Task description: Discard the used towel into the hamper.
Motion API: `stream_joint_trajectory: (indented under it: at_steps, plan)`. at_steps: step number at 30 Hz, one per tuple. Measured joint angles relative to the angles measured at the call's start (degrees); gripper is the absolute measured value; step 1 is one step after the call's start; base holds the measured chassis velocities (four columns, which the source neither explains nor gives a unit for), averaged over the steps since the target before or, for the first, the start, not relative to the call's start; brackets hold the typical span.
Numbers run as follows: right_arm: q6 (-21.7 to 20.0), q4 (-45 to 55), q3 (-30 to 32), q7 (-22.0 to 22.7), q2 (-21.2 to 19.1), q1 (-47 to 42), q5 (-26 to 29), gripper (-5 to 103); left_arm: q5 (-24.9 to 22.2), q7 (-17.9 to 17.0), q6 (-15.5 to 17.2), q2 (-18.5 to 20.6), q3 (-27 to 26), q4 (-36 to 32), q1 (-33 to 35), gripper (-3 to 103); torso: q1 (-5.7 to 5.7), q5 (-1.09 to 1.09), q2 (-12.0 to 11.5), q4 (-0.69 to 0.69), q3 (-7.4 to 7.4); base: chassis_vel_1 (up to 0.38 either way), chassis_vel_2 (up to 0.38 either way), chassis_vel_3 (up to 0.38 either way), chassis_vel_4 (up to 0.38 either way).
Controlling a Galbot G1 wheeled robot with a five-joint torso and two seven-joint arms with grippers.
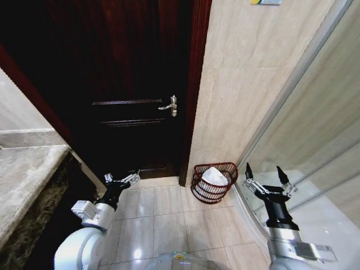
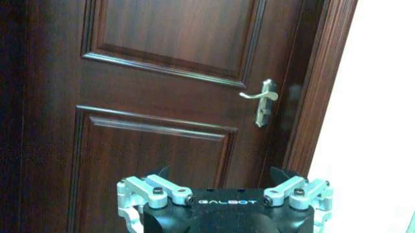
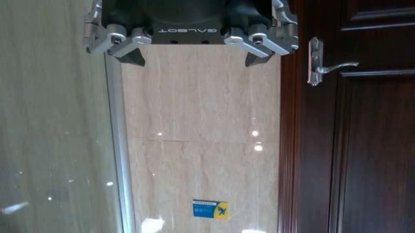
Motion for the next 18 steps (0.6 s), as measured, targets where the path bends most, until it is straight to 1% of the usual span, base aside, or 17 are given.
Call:
stream_joint_trajectory:
  at_steps: [18]
  plan:
    - [0.0,-0.1,0.0,-0.1,0.0,0.0,0.0,100,0.0,0.0,0.0,0.0,0.0,0.0,0.0,100,0.0,0.0,0.0,0.0,0.0,0.0,0.0,0.0,0.0]
